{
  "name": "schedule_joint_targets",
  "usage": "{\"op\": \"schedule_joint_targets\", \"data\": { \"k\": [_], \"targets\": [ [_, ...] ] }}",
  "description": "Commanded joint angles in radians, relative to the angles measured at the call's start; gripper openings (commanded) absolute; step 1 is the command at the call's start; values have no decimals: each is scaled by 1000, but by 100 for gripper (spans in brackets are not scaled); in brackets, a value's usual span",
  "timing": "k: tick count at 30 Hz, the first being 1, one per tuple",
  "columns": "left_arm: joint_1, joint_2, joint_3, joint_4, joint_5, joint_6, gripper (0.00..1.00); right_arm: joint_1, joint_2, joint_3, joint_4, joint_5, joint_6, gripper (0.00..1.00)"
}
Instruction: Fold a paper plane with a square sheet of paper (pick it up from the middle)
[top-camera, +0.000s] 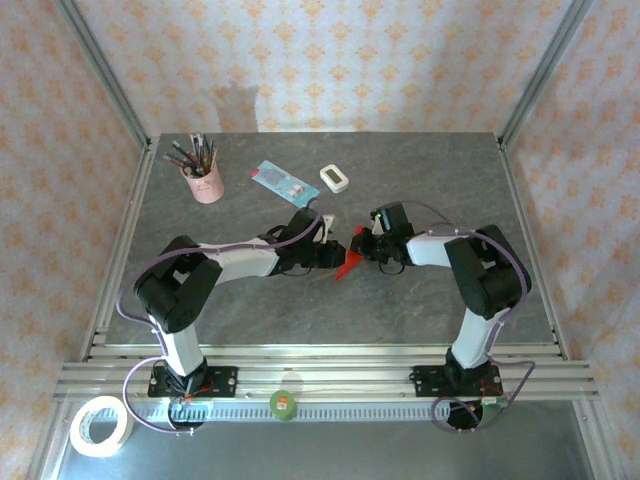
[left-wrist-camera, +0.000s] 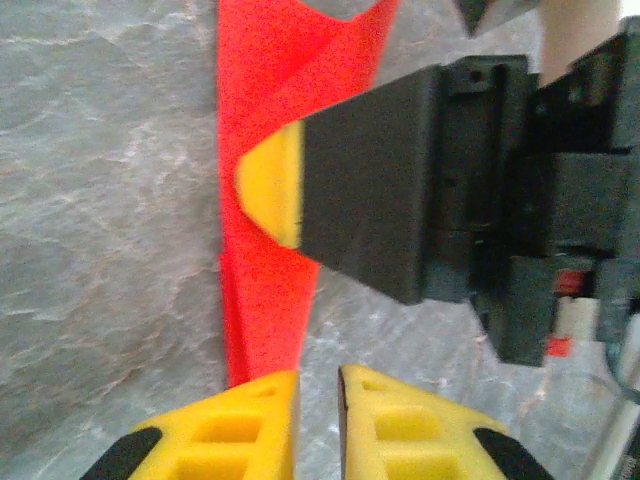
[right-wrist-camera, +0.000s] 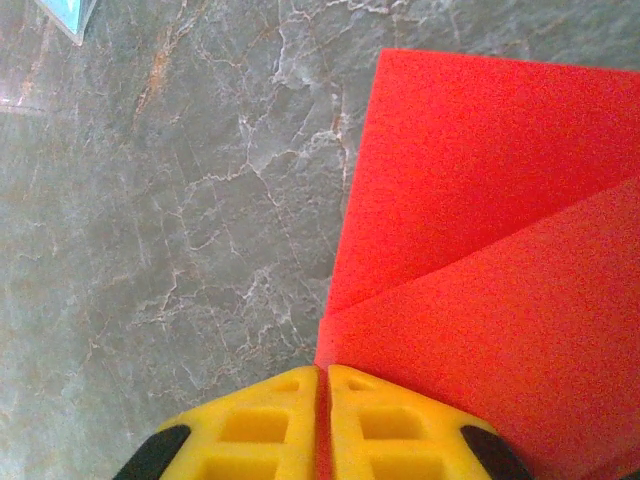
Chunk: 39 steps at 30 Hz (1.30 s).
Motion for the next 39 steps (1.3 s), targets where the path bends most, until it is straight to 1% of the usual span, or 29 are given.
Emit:
{"op": "schedule_joint_targets", "data": {
  "k": [1,4,8,11,12,17,27,39],
  "targets": [
    [4,36,-7,90,88,-46,13,8,27,-14,-15,-6,8,11],
    [4,61,1,94,109,-52,9,8,29,-17,-11,-9,10,10],
    [4,102,18,80,125,-51,7,8,28,-16,-10,-10,11,10],
    [4,113,31,65,127,-50,7,8,28,-16,-11,-10,10,10],
    [4,146,34,64,128,-47,7,9,29,-16,-11,-11,10,10],
    [4,166,47,47,117,-37,7,8,30,-17,-11,-10,10,10],
    [4,180,50,16,97,-24,6,9,35,-14,-20,-2,11,10],
    [2,162,5,-40,98,-16,3,9,77,5,-83,56,7,7]
  ]
}}
